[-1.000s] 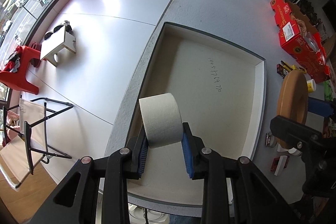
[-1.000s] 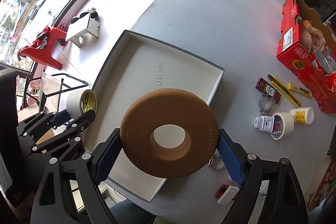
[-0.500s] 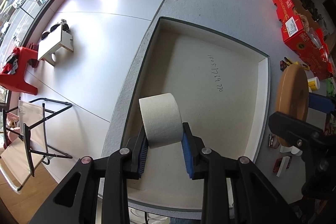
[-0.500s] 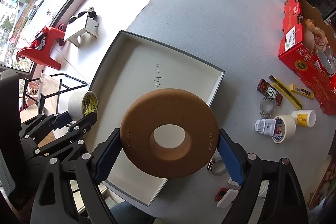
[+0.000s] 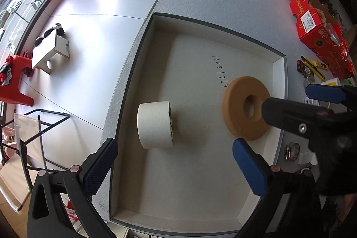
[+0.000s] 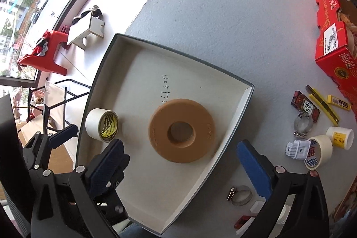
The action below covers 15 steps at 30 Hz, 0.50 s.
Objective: Organize rigid objects
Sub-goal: 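Lower the cork ring into the tray and open the right tool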
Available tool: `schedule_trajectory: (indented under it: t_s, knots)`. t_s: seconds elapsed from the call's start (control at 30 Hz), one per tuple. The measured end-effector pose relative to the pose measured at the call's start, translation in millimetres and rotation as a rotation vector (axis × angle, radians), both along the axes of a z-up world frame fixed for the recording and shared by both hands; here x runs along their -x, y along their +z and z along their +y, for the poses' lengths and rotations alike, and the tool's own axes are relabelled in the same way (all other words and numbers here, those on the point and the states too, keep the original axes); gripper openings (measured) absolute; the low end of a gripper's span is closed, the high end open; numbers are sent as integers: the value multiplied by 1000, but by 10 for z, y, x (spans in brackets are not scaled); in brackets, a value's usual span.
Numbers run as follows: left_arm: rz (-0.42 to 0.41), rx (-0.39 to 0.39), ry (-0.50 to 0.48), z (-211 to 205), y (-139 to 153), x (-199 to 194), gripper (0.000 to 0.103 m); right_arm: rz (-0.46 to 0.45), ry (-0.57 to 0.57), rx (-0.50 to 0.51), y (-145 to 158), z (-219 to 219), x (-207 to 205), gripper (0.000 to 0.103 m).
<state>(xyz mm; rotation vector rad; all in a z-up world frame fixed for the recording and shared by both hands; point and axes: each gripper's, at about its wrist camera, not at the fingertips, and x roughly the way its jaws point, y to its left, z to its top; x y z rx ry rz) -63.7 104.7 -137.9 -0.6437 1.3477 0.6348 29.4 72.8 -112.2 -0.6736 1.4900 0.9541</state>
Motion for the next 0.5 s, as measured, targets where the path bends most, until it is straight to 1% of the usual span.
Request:
schedule_trajectory:
  t_s: [0.07, 0.13, 0.23, 0.33, 0.43, 0.5]
  knots:
    - [-5, 14, -6, -22, 16, -10, 103, 10, -29, -5, 38, -70, -51, 102]
    - [-12, 31, -25, -59, 43, -18, 103, -2, -70, -16, 115, -193, -133, 102]
    - [-22, 33, -80, -189, 130, -34, 103, -4, -148, -36, 228, -514, -269, 102]
    - [-46, 65, -162, -429, 206, -120, 103, -14, -252, 5, 225, -1092, -404, 102]
    - [-70, 96, -264, -745, 267, -318, 103, -31, -414, 84, 142, -1814, -544, 102]
    - [-87, 124, -330, -978, 292, -500, 103, -16, -531, 136, 62, -2313, -618, 102]
